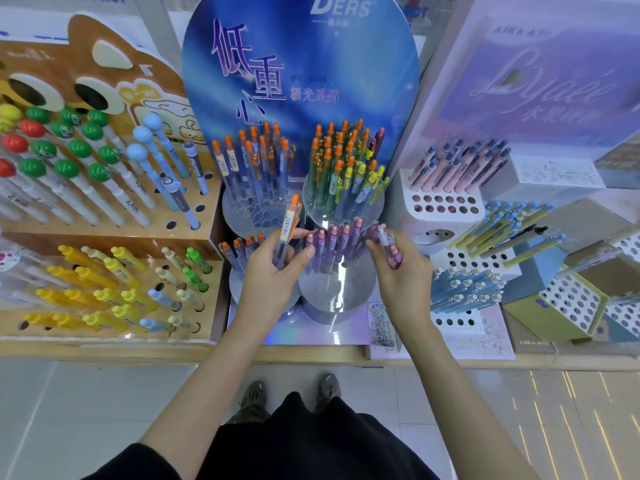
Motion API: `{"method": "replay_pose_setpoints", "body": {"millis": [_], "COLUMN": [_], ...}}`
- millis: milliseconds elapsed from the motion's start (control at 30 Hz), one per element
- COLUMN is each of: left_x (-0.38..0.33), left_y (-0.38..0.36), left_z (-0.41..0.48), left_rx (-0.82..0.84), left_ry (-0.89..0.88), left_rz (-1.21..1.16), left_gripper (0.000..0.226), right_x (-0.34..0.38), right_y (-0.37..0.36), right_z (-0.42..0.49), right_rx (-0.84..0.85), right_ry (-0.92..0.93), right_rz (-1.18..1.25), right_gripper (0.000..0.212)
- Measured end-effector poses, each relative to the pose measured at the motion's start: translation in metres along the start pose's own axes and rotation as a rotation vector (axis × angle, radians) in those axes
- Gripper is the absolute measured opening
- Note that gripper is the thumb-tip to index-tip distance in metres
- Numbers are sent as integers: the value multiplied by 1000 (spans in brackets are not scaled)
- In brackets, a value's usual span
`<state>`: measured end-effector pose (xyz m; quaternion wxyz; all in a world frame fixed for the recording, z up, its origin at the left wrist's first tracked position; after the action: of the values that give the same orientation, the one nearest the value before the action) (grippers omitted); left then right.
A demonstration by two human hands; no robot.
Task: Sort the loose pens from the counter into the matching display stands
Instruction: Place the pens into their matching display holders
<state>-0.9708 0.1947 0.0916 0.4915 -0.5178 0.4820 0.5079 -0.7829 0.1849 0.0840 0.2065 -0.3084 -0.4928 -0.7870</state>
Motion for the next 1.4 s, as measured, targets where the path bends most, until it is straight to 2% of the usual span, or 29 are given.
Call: {"method": "replay_pose_setpoints", "body": {"millis": [67,200,267,467,600,700,800,967,1067,1233,1333,1400], "left_x": [0,1,1,2,3,2,2,1,-1,-2,-2,-2], "left_y": [-1,-2,-1,-2,0,1,0,-3,-5,-8,-7,-6], "left_z": [0,1,2,1,0,0,-1,-3,-6,-11,-14,-15], "left_rx": [-1,-9,-13,-20,-32,-41,-46,-51,-52,-82,-98,-98], "left_ry": [-8,-20,-22,-42,-50,-64,-66,-70,-75,-65,-58,-56], "left_rz": [2,5,9,27,50,62,52,62,59,55,59,56], "left_gripper": [25,26,26,25,24,25,24,25,27,27,19,19], "right_x": [-2,-1,-1,4,13,11,6,-4,-3,-7,-8,-10], "right_y": [-1,3,4,11,8,10,14,19,20,17,17,18], "right_z": [8,20,22,24,27,25,18,13,13,17,16,13], "right_rx": [88,206,234,223,234,219,169,159,181,253,272,293], "right_ry": [-78,-94,-88,-127,-48,-13,10,9,57,57,34,2], "right_rz": [16,32,43,251,224,204,184,167,121,56,99,167], "right_gripper": [11,16,9,29,6,3,10,10,9,23,15,24]}}
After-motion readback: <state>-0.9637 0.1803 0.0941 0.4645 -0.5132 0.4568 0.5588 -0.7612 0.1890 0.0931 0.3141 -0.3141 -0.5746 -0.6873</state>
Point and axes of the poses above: each hand's wrist, its own z-axis towards the middle knuckle, its own y-axis out of the back of the hand, x = y × z, the point moved 3 cm from there along z, towards the middle knuckle, and after that the axes turned 9 degrees about -z, right-handed, at the moved point
